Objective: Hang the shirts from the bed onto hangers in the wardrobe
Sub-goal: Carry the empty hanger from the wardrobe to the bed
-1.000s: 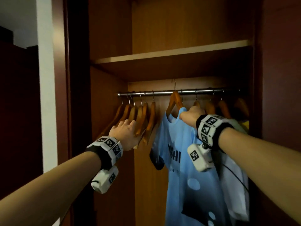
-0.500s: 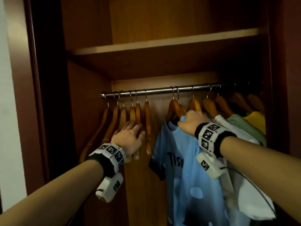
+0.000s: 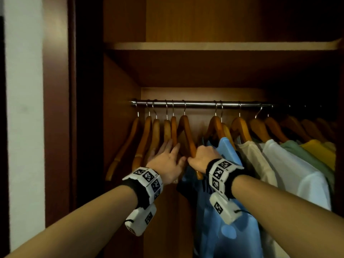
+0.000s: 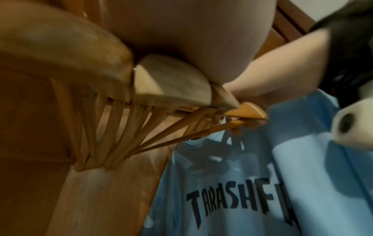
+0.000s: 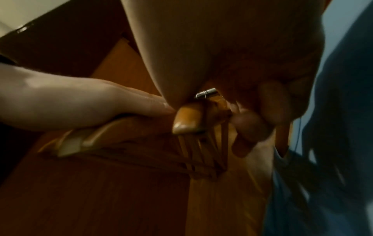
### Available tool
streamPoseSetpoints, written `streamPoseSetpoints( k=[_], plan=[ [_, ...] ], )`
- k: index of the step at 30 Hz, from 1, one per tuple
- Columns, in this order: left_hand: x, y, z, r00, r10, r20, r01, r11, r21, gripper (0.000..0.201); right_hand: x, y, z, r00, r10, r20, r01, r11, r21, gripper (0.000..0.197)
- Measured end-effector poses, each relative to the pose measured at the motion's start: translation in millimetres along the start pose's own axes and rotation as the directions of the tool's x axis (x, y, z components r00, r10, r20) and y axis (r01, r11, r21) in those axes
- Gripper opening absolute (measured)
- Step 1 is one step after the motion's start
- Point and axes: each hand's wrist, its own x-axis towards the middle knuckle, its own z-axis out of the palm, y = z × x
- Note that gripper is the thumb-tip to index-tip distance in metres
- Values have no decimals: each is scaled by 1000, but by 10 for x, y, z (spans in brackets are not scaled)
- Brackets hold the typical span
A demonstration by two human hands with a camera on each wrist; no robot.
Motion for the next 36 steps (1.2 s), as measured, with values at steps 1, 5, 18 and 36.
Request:
streamPoseSetpoints(
  k=[1, 5, 18, 36],
  plan=[
    [-5, -18, 16, 1000, 6, 1, -6, 1000, -4, 63, 3, -5, 25, 1000, 0, -5, -1, 1000, -15, 29],
    [-16, -33, 58, 1000, 3, 8, -3, 1000, -17, 63, -15, -53, 29, 997, -15, -75, 13, 1000, -28, 25],
    [-78, 86, 178, 995, 84, -44, -85, 996, -10, 68, -725, 468, -130, 982, 37, -184, -10, 990, 143, 30],
    [-1243, 2734, -162, 887, 224, -405, -396, 820, -413, 43, -3976, 2482, -1485, 989, 89, -115, -80, 994, 74, 26]
  ],
)
